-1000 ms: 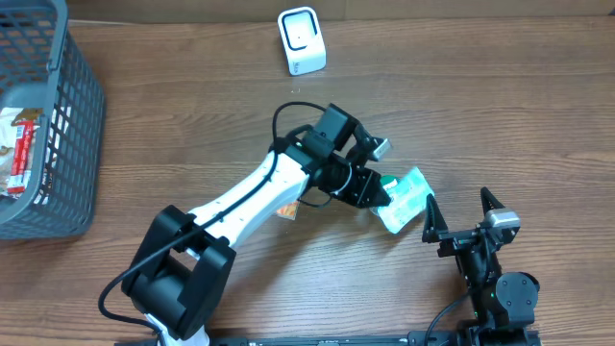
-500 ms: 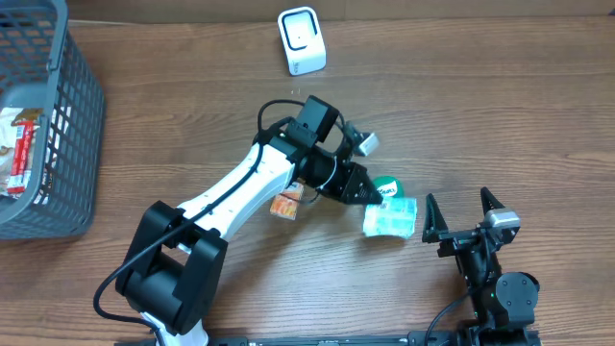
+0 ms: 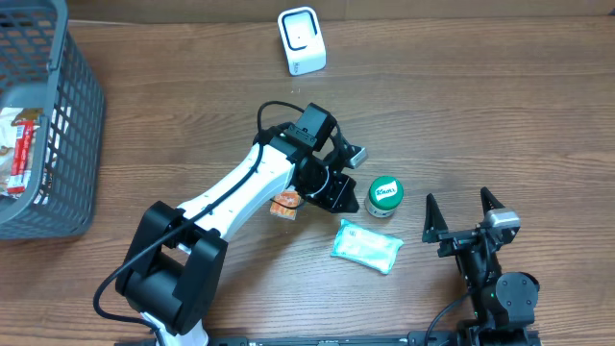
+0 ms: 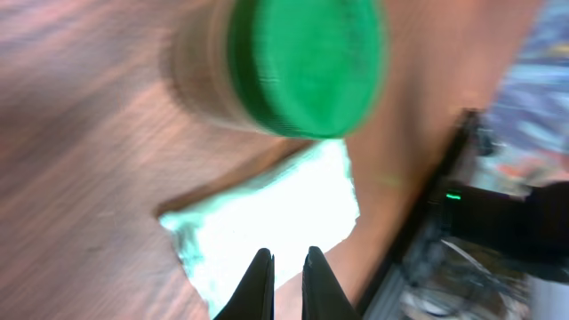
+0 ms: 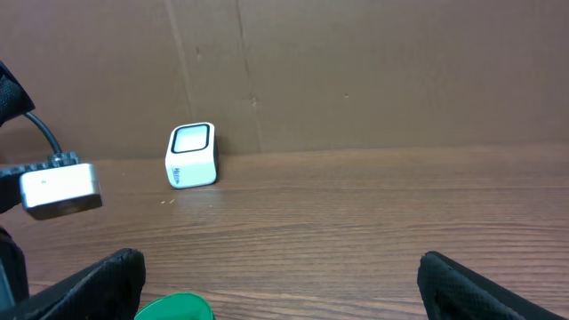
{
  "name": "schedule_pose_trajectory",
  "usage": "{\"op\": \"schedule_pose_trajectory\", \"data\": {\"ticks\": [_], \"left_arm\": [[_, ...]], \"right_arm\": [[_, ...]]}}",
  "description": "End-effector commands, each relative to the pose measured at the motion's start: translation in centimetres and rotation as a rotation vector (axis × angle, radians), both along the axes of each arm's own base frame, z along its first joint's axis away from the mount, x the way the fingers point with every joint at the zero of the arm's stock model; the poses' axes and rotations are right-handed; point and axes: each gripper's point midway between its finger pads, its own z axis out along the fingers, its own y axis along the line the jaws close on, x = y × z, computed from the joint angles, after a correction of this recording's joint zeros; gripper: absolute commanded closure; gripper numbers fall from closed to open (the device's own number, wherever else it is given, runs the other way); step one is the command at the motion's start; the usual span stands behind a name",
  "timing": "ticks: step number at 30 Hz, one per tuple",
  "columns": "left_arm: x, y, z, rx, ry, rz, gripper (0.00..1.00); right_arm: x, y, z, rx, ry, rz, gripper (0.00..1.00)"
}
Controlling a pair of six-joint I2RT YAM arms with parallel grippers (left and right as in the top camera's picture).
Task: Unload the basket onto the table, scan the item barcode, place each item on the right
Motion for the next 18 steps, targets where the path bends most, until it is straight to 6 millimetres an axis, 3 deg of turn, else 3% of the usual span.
{"op": "schedule_pose_trajectory", "data": {"ticks": [1,5,18], "left_arm": [[1.8,2.1,-1.8,0.150,-0.098,0.040,0.95],[1.5,2.3,-1.6,0.167,-0.035,0.104,0.88],[-6.9,0.4,-3.7,0.318,0.120,0.001,0.83]], "right_arm": [[0.1,-0.2,-0.4,-0.007,0.004,-0.009,0.00],[0.1,-0.2,-0.4,-0.006,0.004,-0.009,0.00],[0.1,-0.2,-0.4,-0.006,0.004,-0.009,0.00]]}}
